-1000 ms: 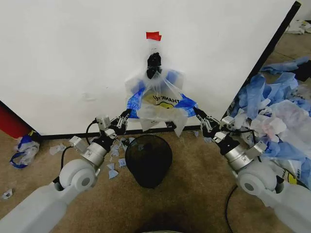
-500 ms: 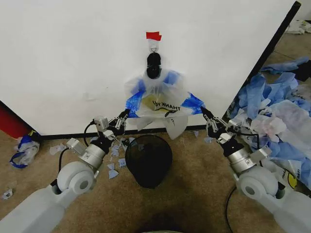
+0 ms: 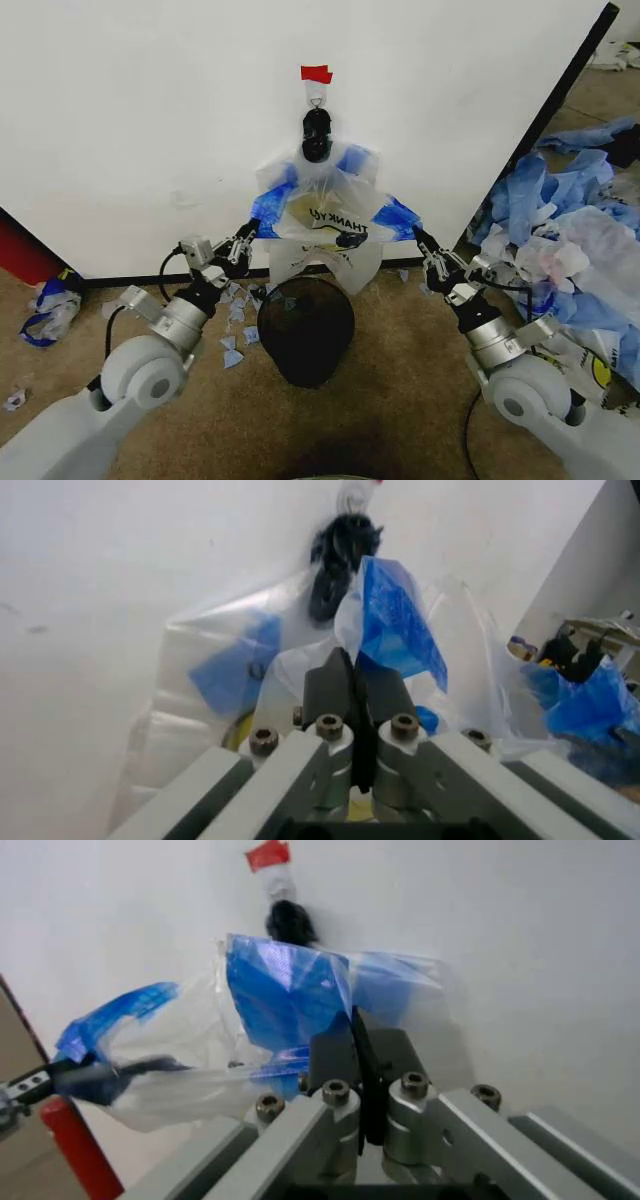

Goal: Pick up the garbage bag from the wall and place it over the trash bin.

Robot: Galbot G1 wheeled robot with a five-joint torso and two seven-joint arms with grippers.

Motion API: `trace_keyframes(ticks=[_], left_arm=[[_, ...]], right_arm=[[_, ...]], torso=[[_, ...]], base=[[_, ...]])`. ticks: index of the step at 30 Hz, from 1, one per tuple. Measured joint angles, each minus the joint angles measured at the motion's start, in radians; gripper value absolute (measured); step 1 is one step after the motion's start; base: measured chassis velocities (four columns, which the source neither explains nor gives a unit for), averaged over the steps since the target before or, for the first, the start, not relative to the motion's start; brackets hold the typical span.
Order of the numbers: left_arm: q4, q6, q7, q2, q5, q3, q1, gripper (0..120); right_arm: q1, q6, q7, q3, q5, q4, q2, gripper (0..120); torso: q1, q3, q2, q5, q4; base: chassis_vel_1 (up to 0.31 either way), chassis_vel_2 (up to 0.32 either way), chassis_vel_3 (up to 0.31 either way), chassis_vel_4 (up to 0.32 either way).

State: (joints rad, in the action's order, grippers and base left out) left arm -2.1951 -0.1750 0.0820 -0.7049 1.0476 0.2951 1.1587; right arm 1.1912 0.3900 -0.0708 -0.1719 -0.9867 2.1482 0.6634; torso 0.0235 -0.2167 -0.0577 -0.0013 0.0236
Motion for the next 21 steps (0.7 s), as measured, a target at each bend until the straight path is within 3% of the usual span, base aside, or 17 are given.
trace_keyframes(ticks=[7, 21], left_arm=[[-0.109, 0.028, 0.012, 0.005, 0.0, 0.093, 0.075, 0], [-0.226, 0.058, 0.033, 0.002, 0.008, 0.151, 0.133, 0]], right_arm=[[0.007, -0.03, -0.026, 0.0, -0.009, 0.104, -0.013, 0], [0.113, -0.055, -0.042, -0.049, -0.013, 0.254, -0.032, 0]], torso=[[0.0, 0.0, 0.0, 0.0, -0.0001], [0.0, 0.0, 0.0, 0.0001, 0.0001]], base=[[0.0, 0.0, 0.0, 0.0], [0.0, 0.0, 0.0, 0.0]])
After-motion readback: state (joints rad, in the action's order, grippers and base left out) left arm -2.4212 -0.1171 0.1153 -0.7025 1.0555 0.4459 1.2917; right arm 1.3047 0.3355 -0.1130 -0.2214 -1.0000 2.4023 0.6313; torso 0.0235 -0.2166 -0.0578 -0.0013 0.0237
